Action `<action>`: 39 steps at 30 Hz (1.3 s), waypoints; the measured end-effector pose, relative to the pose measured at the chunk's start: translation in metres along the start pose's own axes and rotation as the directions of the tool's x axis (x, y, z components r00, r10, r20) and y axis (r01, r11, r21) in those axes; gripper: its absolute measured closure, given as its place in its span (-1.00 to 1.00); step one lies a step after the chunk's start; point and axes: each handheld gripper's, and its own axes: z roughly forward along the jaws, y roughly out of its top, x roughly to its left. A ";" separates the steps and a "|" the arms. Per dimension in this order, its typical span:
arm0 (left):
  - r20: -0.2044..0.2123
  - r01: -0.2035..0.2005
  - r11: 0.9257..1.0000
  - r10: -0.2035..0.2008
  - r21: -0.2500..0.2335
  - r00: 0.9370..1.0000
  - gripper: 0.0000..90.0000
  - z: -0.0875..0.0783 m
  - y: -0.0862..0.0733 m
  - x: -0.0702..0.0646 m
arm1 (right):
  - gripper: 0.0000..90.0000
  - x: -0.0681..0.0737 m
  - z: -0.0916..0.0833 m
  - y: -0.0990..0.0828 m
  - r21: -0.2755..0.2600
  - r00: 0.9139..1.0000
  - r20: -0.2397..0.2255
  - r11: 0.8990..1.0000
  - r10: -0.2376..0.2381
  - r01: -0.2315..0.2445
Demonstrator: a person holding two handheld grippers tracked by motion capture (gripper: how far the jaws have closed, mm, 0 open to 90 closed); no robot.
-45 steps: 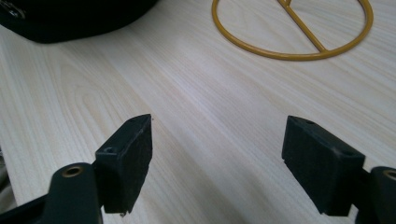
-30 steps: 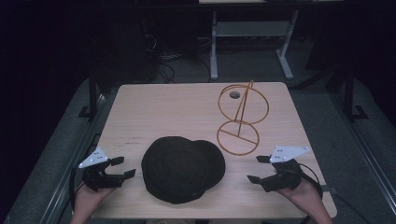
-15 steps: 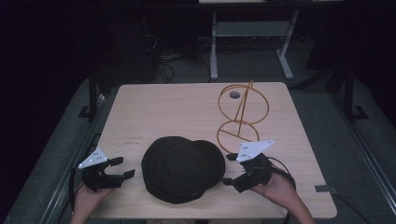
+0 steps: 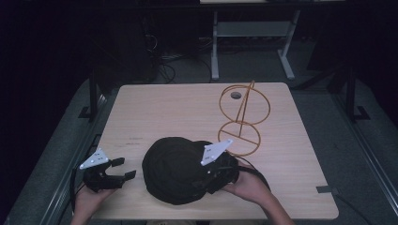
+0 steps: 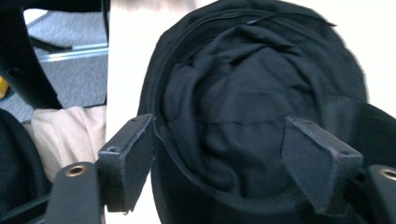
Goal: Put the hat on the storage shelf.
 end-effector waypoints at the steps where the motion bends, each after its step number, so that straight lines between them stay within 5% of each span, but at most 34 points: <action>1: -0.001 -0.003 1.000 0.003 0.000 1.000 -0.50 0.000 0.000 0.000 | -0.40 0.003 0.006 0.003 0.008 1.000 -0.011 1.000 -0.002 0.002; 10: 0.002 -0.001 1.000 0.001 -0.004 1.000 -0.50 -0.001 0.000 0.000 | -0.24 0.015 0.044 0.022 0.034 0.995 -0.077 0.998 -0.059 0.062; 21: 0.006 0.000 1.000 0.000 -0.004 1.000 -0.50 0.000 0.000 0.000 | -0.01 0.024 0.076 0.032 0.089 0.990 -0.125 0.993 -0.069 0.080; 39: 0.007 -0.001 1.000 0.001 -0.006 1.000 -0.50 -0.001 0.000 0.000 | 0.40 0.035 0.100 0.045 0.221 0.982 -0.131 0.961 -0.139 0.166</action>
